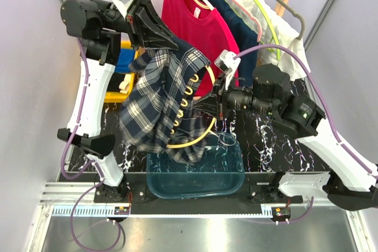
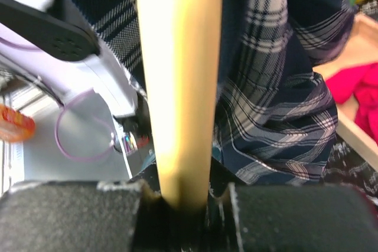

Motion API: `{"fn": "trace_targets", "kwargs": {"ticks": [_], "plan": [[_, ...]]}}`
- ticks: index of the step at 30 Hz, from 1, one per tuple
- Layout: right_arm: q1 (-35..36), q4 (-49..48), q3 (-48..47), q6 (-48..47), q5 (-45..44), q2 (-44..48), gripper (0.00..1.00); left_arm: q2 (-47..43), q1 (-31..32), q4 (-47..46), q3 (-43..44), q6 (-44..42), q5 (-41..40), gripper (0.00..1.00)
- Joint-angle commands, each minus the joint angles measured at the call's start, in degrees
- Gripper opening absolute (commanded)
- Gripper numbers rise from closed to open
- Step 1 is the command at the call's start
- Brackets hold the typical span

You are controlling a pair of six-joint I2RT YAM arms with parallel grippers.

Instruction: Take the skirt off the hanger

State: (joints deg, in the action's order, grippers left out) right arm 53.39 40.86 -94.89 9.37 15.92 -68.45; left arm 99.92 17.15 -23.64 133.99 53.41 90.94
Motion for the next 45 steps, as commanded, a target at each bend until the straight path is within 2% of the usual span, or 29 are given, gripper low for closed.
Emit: {"fn": "trace_targets", "kwargs": {"ticks": [1, 6, 9, 10, 15, 17, 20, 21, 23, 24, 27, 31, 32, 34, 36, 37, 38, 40, 41, 43, 44, 45], "plan": [[0.05, 11.0, 11.28, 4.79, 2.01, 3.84, 0.0, -0.86, -3.87, -2.2, 10.32, -0.93, -0.66, 0.0], [0.05, 10.2, 15.0, 4.52, 1.39, 3.05, 0.0, -2.36, -4.31, -0.45, 9.27, -3.66, -5.58, 0.0], [0.05, 10.72, 16.49, 4.87, 0.26, 5.86, 0.0, -2.89, -8.69, 1.83, 9.61, -5.5, -10.66, 0.0], [-0.04, 11.25, 16.84, 5.39, -0.79, 8.04, 0.0, -2.97, -12.19, 2.1, 9.36, -5.51, -11.91, 0.0], [-0.04, 13.45, 15.27, 6.98, -8.87, 15.0, 0.0, -3.5, -22.13, -1.67, 7.87, -4.02, -11.91, 0.0], [-0.04, 14.07, 13.25, 7.42, -11.25, 17.02, 0.0, -3.85, -23.56, -2.28, 7.51, -2.96, -11.57, 0.0], [-0.04, 12.59, 8.6, 6.63, -17.75, 17.56, 0.0, -9.2, -20.33, -3.25, -2.29, -1.46, -10.43, 0.0], [-0.04, 11.53, 6.84, 5.85, -21.51, 17.12, 0.0, -11.22, -15.79, -3.0, -9.99, -4.25, -9.91, 0.0], [-0.04, 6.99, 1.48, 3.04, -25.83, 16.85, 0.0, -15.36, -10.58, -0.38, -15.23, -6.73, -8.68, 0.0], [-0.12, 5.39, -0.19, 2.07, -30.03, 16.68, 0.0, -15.89, -5.77, 0.69, -17.52, -8.04, -7.97, 0.0], [-0.04, -0.42, -5.38, -0.92, -37.25, 17.72, 0.0, -16.07, 1.19, 3.24, -19.29, -9.72, -8.49, 0.0], [-0.04, -6.4, -6.71, -6.71, -47.28, 21.94, 0.0, -14.84, 5.61, 4.21, -22.01, -9.55, -9.02, 0.0], [-0.04, -6.41, -7.23, -7.86, -50.34, 22.65, 0.0, -15.8, 6.14, 3.52, -26.02, -9.72, -8.93, 0.0], [-0.04, -3.09, -11.86, -8.57, -54.22, 23.79, 0.0, -17.73, 6.76, 2.72, -31.48, -11.21, -8.58, 0.0], [-0.04, 4.55, -16.01, -7.44, -60.98, 24.41, 0.0, -20.19, 6.59, 3.16, -39.57, -13.14, -7.88, 0.0], [-0.04, 7.36, -19.42, -4.65, -63.62, 24.85, 0.0, -20.9, 6.58, 3.42, -41.95, -13.68, -7.44, 0.0], [-0.12, 12.7, -20.41, -2.88, -69.82, 25.37, 0.0, -21.78, 6.58, 3.77, -46.41, -14.9, -7.44, 0.0], [-0.39, 16.6, -19.99, 0.91, -75.05, 28.18, 0.0, -24.41, 6.67, 5.0, -50.39, -17.53, -8.4, 0.0], [-0.74, 20.27, -19.55, 2.05, -80.12, 28.97, 0.0, -25.03, 6.85, 10.31, -52.76, -20.07, -8.84, 0.0], [-0.65, 25.38, -19.28, 7.67, -84.37, 29.33, 0.0, -25.92, 7.11, 21.47, -53.31, -34.1, -10.33, 0.0], [-0.74, 30.11, -19.28, 9.6, -87.35, 29.16, 0.0, -25.65, 7.11, 32.84, -52.79, -39.03, -10.6, 0.0], [-0.57, 33.81, -20.76, 16.06, -88.07, 27.5, 0.0, -25.39, 7.11, 38.09, -52.44, -47.87, -11.04, 0.0]]}}
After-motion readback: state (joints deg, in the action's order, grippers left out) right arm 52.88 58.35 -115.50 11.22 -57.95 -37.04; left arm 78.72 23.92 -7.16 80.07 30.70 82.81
